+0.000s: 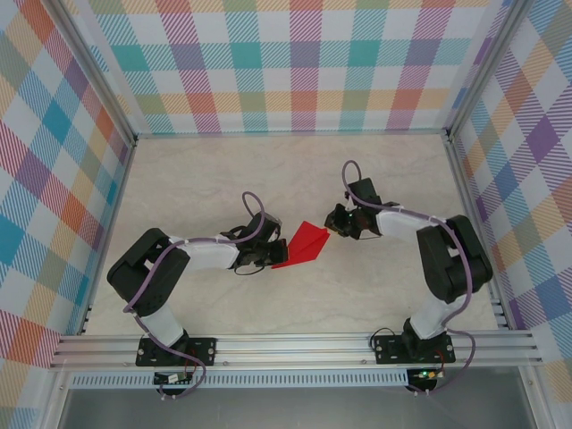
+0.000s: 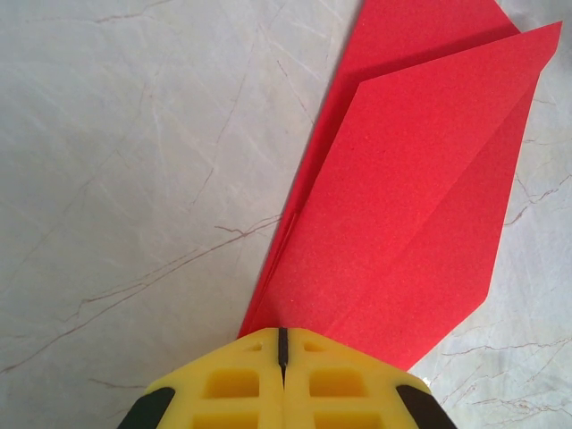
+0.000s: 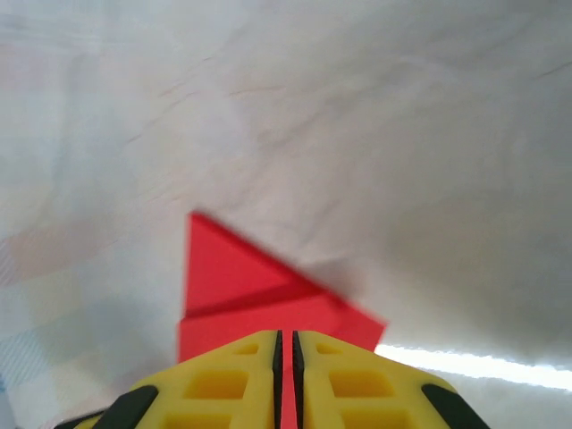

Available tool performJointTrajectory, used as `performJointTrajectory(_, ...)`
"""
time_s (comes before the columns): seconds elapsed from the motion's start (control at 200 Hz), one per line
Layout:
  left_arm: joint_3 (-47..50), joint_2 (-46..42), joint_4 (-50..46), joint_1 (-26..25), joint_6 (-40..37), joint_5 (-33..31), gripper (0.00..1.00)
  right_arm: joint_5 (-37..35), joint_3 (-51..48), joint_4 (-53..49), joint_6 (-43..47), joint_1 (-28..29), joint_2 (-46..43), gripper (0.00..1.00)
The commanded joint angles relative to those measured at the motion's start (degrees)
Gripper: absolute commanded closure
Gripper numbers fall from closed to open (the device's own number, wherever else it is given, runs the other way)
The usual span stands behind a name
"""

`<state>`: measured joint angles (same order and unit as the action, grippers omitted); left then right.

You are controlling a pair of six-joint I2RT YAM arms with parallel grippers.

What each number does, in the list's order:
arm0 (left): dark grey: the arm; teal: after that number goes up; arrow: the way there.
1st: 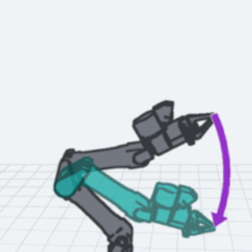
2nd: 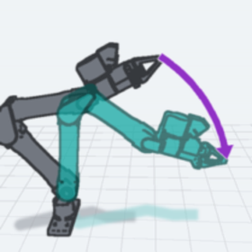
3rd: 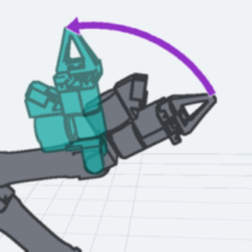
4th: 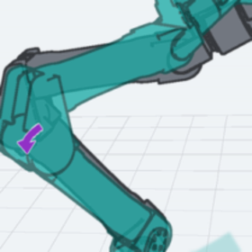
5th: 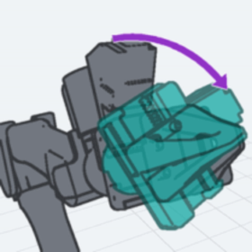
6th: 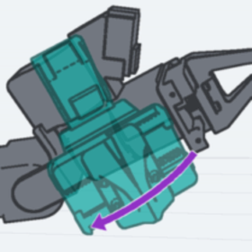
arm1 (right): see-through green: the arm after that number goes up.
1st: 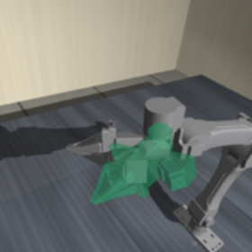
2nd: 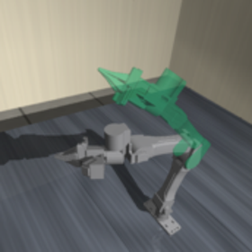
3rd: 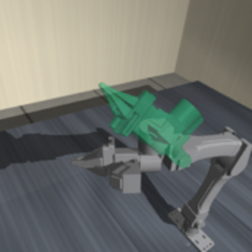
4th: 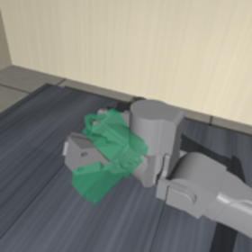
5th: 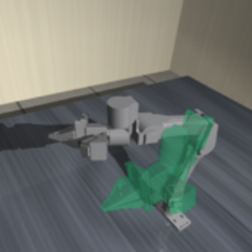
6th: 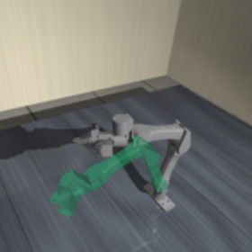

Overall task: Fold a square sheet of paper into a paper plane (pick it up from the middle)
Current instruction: Fold the wing for the third time at the center of the table.

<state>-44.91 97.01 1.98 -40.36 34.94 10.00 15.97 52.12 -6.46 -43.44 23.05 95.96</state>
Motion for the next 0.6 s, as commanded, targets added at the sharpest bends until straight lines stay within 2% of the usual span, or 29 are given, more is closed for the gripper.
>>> performJointTrajectory(0.0,0.6,2.2,-5.5,0.5,-0.8,-1.0,1.00,3.0,-0.9,2.7,-0.4,3.5,-2.5,0.86)
performJointTrajectory(0.11,0.5,1.9,-5.6,0.5,-0.6,-1.1,1.00,3.5,-1.1,3.3,-1.4,6.0,-0.8,0.86)
performJointTrajectory(0.31,0.6,1.6,-5.5,0.6,-0.6,-1.0,1.00,9.6,0.7,8.0,-3.8,10.0,5.9,0.88)
performJointTrajectory(0.595,0.1,1.4,-5.2,0.6,-1.1,-0.6,1.00,10.5,1.2,10.1,-5.2,10.9,10.9,0.93)
